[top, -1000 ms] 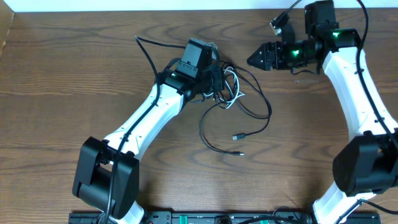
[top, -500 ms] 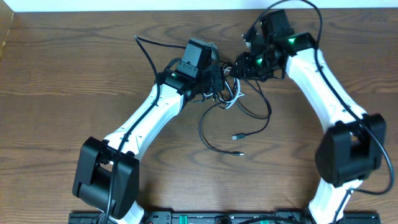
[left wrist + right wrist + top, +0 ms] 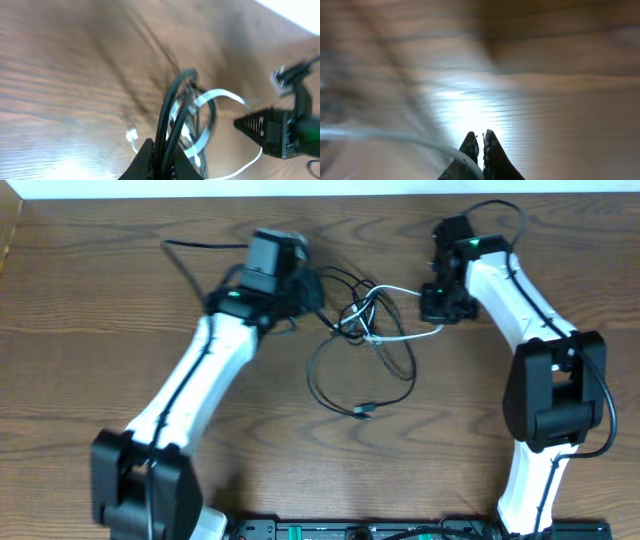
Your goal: Untangle cables
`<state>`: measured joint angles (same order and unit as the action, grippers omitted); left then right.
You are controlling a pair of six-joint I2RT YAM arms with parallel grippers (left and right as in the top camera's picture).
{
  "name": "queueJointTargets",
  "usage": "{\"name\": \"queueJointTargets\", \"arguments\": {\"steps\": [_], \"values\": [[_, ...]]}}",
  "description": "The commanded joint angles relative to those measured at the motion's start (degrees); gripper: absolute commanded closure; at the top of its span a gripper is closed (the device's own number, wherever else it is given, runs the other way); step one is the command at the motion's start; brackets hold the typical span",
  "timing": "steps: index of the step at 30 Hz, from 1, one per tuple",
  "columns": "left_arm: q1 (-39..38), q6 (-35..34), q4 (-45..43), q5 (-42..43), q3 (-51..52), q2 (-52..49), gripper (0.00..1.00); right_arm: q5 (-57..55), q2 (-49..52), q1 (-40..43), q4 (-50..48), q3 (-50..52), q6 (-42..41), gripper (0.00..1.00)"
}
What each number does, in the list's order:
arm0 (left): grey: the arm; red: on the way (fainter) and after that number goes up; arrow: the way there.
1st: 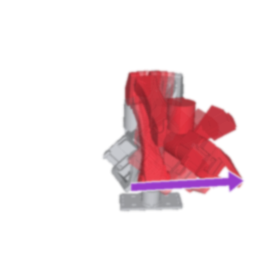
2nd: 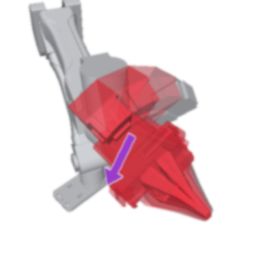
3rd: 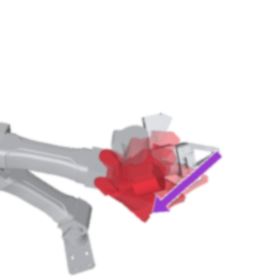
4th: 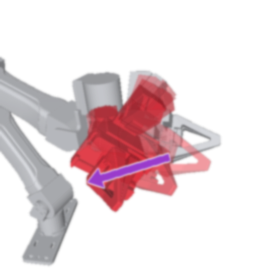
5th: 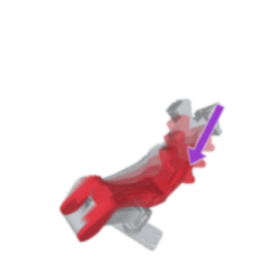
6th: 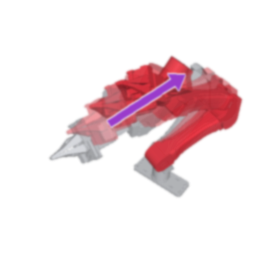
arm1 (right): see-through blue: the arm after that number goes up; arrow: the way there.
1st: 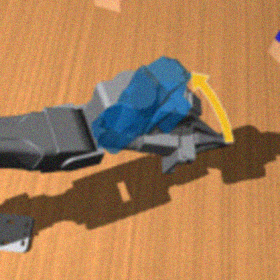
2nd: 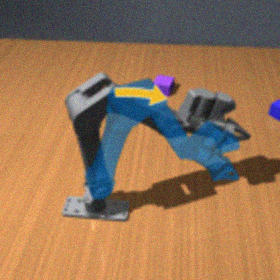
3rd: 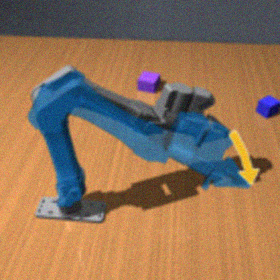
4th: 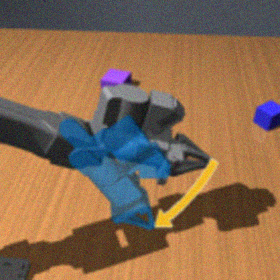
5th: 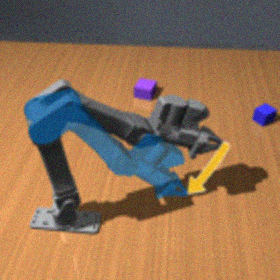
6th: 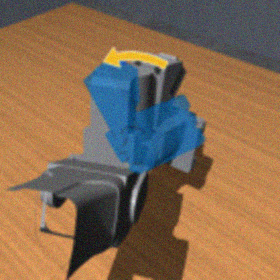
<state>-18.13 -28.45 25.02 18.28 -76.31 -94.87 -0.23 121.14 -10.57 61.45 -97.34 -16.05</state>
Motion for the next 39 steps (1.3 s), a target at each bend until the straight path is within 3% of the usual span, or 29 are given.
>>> {"name": "queueJointTargets", "arguments": {"steps": [1,10,17,22,31,32,35,37,39], "values": [[5.49,0.37,0.33,-0.61,-0.94,7.04,0.93,-13.09,-0.17,3.02,1.68,0.09,-0.66,0.99],[10.10,1.64,2.36,-0.72,-0.94,17.09,0.92,-13.64,0.39,9.31,3.10,0.09,-0.63,0.99],[10.10,3.39,2.36,-9.79,-0.94,21.22,0.93,-13.68,0.96,15.19,4.57,0.09,-0.59,0.99],[10.08,3.56,2.62,-12.33,-0.94,21.40,0.93,-6.80,0.96,17.42,4.50,0.09,2.32,0.99],[9.94,3.56,4.70,5.90,-0.92,17.20,0.93,19.52,-1.31,16.57,0.44,-0.57,18.32,0.99],[9.81,3.56,4.50,7.48,-0.92,16.63,0.93,21.90,-1.88,16.57,0.46,-0.85,19.87,0.95],[8.39,3.54,4.02,10.34,-0.92,14.71,0.92,25.97,-4.31,16.57,1.92,-2.67,22.60,0.44],[6.71,3.54,3.56,10.95,-0.92,13.53,0.93,26.51,-5.86,16.50,2.99,-3.28,23.23,0.33],[4.39,3.56,2.01,10.91,-0.92,12.59,0.93,29.38,-8.04,16.46,3.39,-3.39,25.24,0.29]]}}
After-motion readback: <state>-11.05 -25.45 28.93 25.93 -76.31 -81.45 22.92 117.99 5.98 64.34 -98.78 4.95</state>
